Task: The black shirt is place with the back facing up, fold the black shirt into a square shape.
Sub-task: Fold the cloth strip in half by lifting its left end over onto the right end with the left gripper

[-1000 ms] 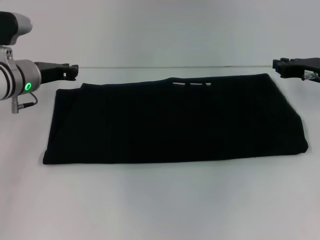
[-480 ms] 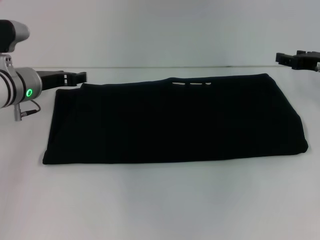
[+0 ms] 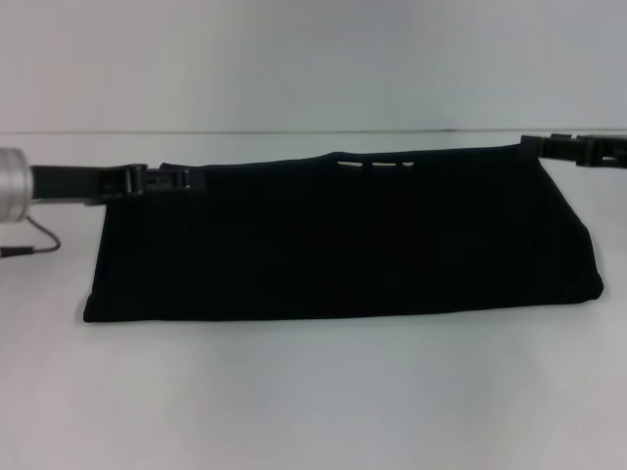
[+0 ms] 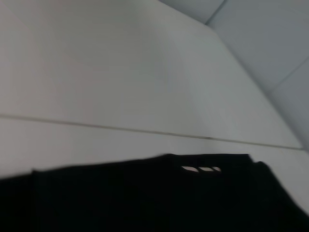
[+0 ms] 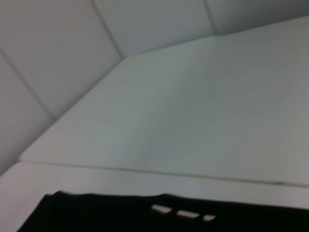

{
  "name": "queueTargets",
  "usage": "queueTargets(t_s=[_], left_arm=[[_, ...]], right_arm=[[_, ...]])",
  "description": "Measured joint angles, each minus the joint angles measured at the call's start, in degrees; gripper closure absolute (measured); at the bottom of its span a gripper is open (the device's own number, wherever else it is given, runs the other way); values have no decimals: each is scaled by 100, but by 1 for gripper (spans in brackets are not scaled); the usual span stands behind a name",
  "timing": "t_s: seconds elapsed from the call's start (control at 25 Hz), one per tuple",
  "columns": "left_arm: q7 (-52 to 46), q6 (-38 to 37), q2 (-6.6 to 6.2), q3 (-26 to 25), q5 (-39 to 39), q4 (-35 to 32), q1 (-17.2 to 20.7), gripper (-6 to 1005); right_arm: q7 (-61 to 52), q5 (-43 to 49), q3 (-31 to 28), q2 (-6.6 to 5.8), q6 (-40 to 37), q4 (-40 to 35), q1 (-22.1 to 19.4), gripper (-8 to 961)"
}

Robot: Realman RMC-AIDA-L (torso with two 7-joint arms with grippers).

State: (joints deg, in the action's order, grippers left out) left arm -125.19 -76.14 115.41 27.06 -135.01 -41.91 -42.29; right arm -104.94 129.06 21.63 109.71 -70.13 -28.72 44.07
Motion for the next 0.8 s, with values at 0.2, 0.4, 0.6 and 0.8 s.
queueTargets(t_s=[0.2, 0.4, 0.6, 0.8], left_arm=[[-401, -1022, -94, -725, -23, -42, 324, 112], [-1102, -1170, -50, -803, -94, -14, 668, 110], [-1825, -1177, -15, -803, -378, 52, 742, 106], [-2604, -1241, -14, -755, -659, 180, 709, 105]], right_arm=[[47, -11, 1, 87, -102, -3, -8, 271], [137, -13, 96, 207, -61, -4, 94, 226], [144, -13, 276, 288, 67, 5, 230, 127], [134, -12, 400, 352, 289, -2, 327, 67]])
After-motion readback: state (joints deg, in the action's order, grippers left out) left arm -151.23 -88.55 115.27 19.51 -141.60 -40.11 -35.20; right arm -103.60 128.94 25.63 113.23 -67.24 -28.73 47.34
